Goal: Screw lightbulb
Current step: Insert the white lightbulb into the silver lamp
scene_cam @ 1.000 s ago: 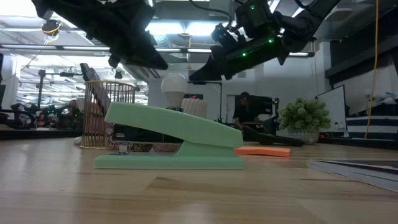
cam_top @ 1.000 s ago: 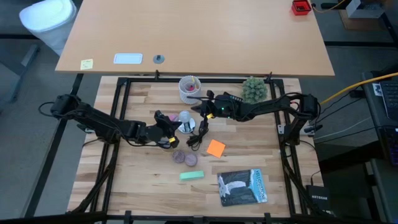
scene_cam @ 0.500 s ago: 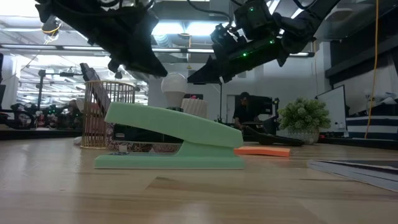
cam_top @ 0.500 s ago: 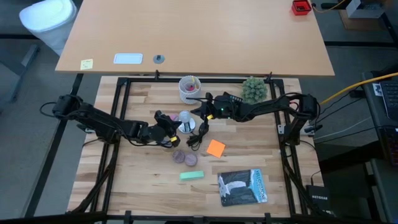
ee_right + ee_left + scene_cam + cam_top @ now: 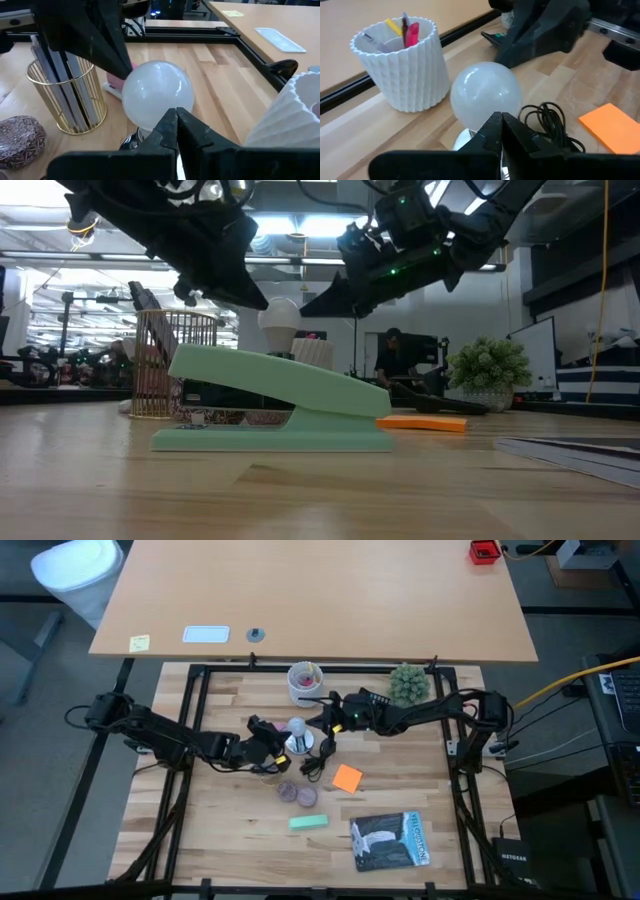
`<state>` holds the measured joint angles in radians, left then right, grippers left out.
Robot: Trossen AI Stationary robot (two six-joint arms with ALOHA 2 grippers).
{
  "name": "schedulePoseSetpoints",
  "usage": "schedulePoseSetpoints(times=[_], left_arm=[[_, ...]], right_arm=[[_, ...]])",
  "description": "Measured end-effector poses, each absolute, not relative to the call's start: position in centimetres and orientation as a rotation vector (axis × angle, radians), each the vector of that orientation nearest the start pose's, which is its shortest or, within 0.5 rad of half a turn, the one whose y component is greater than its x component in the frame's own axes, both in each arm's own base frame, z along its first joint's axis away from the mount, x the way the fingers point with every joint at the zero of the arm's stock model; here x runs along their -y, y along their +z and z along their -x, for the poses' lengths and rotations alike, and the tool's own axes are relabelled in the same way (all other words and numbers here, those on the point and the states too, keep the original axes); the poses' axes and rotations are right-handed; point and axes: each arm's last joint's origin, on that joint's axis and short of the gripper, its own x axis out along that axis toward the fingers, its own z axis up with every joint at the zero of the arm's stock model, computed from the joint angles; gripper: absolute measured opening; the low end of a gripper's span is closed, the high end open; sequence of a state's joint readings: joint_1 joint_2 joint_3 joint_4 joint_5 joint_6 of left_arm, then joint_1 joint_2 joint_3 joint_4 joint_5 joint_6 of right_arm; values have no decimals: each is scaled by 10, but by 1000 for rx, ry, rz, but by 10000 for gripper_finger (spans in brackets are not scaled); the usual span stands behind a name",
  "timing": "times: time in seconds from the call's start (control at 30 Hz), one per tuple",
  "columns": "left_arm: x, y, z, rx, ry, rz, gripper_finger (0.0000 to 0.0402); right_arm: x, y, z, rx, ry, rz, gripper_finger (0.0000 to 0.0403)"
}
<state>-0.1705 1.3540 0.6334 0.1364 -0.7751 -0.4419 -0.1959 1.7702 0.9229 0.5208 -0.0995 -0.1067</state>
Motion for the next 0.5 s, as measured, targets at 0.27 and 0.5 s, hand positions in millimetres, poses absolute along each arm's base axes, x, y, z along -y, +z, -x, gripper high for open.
schedulePoseSetpoints(times=[0.27, 0.5], left_arm=[[18, 195, -260, -395, 718, 147, 1], [16, 195, -258, -379, 780, 145, 1]], right_arm=[[62, 187, -365, -335, -44, 57, 7], [52, 186, -367, -337, 19, 55, 7]])
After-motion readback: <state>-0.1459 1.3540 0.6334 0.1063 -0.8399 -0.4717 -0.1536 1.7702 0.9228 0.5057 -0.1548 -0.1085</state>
